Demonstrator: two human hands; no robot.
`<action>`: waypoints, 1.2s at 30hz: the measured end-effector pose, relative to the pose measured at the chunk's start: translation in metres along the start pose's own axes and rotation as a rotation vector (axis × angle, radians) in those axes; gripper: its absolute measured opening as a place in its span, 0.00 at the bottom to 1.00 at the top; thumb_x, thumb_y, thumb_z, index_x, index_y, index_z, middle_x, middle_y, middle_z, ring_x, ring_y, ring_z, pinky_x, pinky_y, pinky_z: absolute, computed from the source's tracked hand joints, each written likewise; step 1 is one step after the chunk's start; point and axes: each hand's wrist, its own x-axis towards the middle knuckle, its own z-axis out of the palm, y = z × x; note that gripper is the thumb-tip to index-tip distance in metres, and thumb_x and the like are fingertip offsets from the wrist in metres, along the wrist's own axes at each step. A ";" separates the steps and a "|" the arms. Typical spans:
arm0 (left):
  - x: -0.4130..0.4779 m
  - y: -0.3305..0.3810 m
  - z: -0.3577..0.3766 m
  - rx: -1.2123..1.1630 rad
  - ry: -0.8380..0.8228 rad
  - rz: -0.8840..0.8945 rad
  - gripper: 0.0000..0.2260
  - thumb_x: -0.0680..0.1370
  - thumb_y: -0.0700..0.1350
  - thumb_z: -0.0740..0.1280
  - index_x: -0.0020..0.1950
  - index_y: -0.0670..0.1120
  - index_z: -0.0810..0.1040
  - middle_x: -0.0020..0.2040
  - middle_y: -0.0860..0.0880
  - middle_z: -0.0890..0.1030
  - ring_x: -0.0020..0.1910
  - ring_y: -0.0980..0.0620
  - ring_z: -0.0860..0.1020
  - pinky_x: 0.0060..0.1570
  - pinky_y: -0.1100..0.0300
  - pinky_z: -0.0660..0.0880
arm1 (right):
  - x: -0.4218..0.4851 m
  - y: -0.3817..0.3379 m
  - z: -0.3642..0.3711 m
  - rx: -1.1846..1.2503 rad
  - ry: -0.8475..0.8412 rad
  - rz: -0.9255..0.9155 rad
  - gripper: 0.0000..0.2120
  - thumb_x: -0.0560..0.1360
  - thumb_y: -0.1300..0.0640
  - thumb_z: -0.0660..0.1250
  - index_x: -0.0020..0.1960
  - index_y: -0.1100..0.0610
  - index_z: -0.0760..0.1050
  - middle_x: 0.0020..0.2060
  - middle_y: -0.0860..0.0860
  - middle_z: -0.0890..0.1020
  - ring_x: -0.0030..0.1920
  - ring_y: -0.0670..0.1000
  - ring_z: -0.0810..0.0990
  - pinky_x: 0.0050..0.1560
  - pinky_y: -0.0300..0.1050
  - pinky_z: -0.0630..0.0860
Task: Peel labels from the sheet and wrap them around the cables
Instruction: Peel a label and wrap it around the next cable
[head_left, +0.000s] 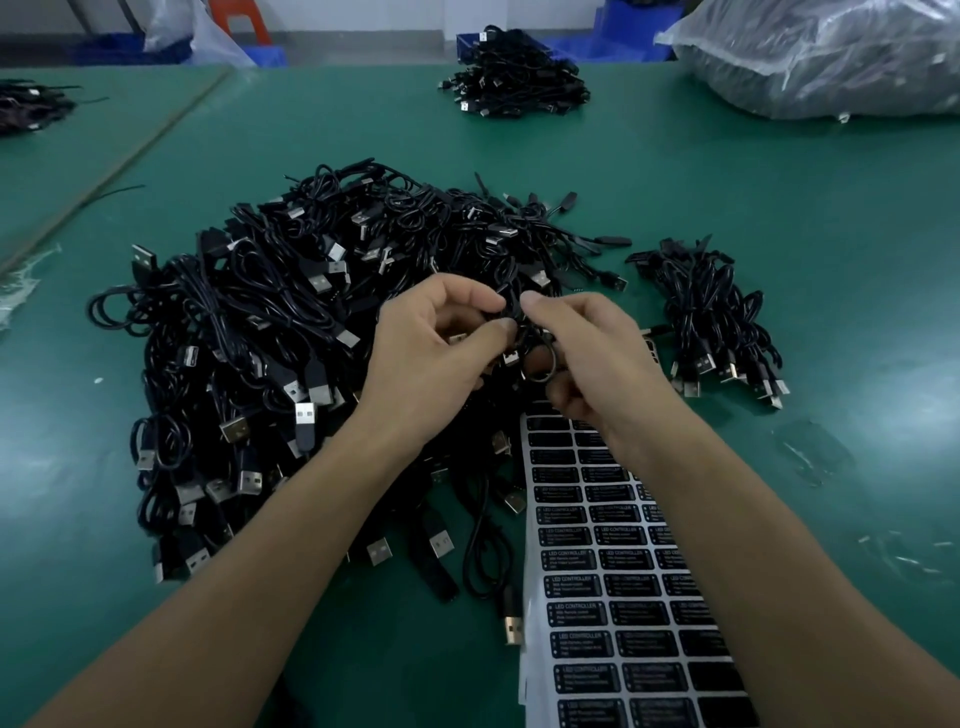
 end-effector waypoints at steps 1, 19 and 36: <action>0.000 0.000 0.000 -0.004 -0.003 0.014 0.07 0.75 0.38 0.74 0.45 0.50 0.80 0.34 0.52 0.82 0.31 0.55 0.78 0.29 0.64 0.75 | 0.000 0.000 0.002 -0.004 0.005 -0.024 0.13 0.76 0.43 0.71 0.52 0.51 0.76 0.29 0.46 0.78 0.22 0.45 0.71 0.22 0.36 0.65; 0.004 -0.006 -0.002 0.180 0.028 -0.069 0.08 0.79 0.53 0.68 0.53 0.52 0.82 0.30 0.57 0.81 0.28 0.61 0.77 0.33 0.62 0.73 | -0.002 0.002 0.001 -0.072 -0.250 -0.314 0.08 0.82 0.61 0.63 0.44 0.54 0.76 0.28 0.40 0.75 0.29 0.40 0.73 0.29 0.32 0.69; -0.007 0.035 0.000 -0.312 -0.166 -0.085 0.12 0.84 0.36 0.57 0.65 0.44 0.75 0.28 0.49 0.76 0.24 0.55 0.72 0.24 0.65 0.70 | 0.001 -0.007 0.007 -0.302 -0.029 -0.281 0.16 0.83 0.60 0.56 0.62 0.50 0.80 0.33 0.48 0.80 0.28 0.46 0.76 0.26 0.34 0.69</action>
